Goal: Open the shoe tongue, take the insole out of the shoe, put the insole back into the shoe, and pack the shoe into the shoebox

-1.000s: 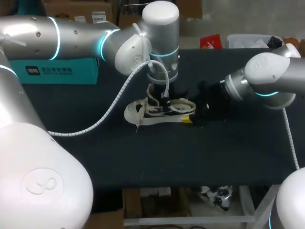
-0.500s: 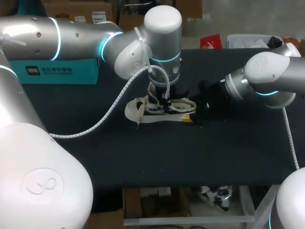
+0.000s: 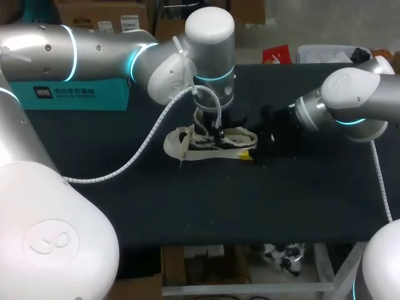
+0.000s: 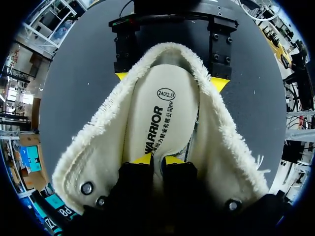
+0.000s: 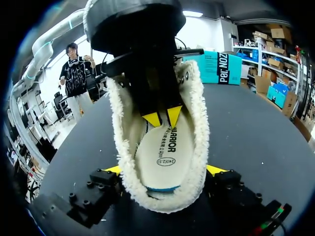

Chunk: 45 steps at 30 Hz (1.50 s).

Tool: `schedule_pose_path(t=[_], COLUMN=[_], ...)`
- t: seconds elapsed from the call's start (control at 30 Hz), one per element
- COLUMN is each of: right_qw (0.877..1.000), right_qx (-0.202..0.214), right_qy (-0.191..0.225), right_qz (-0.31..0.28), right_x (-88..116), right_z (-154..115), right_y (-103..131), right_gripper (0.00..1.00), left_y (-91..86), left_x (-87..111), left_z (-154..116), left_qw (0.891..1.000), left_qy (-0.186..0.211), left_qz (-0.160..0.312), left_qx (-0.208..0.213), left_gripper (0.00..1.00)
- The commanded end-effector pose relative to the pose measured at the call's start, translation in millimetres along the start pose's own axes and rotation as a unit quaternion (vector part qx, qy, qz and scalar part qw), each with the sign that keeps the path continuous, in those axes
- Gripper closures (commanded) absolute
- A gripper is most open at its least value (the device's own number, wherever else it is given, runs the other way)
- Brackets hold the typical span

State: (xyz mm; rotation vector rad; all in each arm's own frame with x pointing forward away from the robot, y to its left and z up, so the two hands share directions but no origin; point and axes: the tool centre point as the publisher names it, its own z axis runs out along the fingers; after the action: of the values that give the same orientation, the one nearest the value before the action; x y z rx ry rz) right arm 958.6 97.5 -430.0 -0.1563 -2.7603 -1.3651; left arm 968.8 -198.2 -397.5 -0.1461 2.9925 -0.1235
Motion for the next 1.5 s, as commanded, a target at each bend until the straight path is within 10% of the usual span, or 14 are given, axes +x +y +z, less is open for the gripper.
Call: schedule_pose_path(t=[0.03, 0.5, 1.07, 1.1, 1.3, 1.5], right_qw=[1.0, 1.0, 1.0, 1.0, 1.0, 1.0], right_qx=[-0.002, -0.002, -0.002, -0.002, -0.002, -0.002], right_qy=[0.004, 0.004, 0.004, 0.004, 0.004, 0.004], right_qz=[-0.002, -0.002, -0.002, -0.002, -0.002, -0.002], right_x=[6, 6, 6, 6, 6, 6], right_z=[7, 7, 7, 7, 7, 7], right_y=[-2, -2, -2, -2, -2, -2], right_gripper=[1.0, 1.0, 1.0, 1.0, 1.0, 1.0], left_y=[-1.7, -9.1, -20.1, -20.8, -26.5, -33.6], left_x=[-40.1, -19.1, 5.6, 6.6, 10.5, 14.3], left_z=[48, -56, -76, -78, -83, -77], left_qw=[1.0, 0.991, 0.988, 0.988, 0.99, 0.991], left_qy=[0.014, 0.075, 0.089, 0.083, 0.063, 0.052], left_qz=[0.003, 0.012, 0.024, 0.022, 0.014, 0.006], left_qx=[0.022, 0.114, 0.126, 0.128, 0.129, 0.123], left_gripper=[1.0, 1.0, 1.0, 0.77, 0.51, 0.49])
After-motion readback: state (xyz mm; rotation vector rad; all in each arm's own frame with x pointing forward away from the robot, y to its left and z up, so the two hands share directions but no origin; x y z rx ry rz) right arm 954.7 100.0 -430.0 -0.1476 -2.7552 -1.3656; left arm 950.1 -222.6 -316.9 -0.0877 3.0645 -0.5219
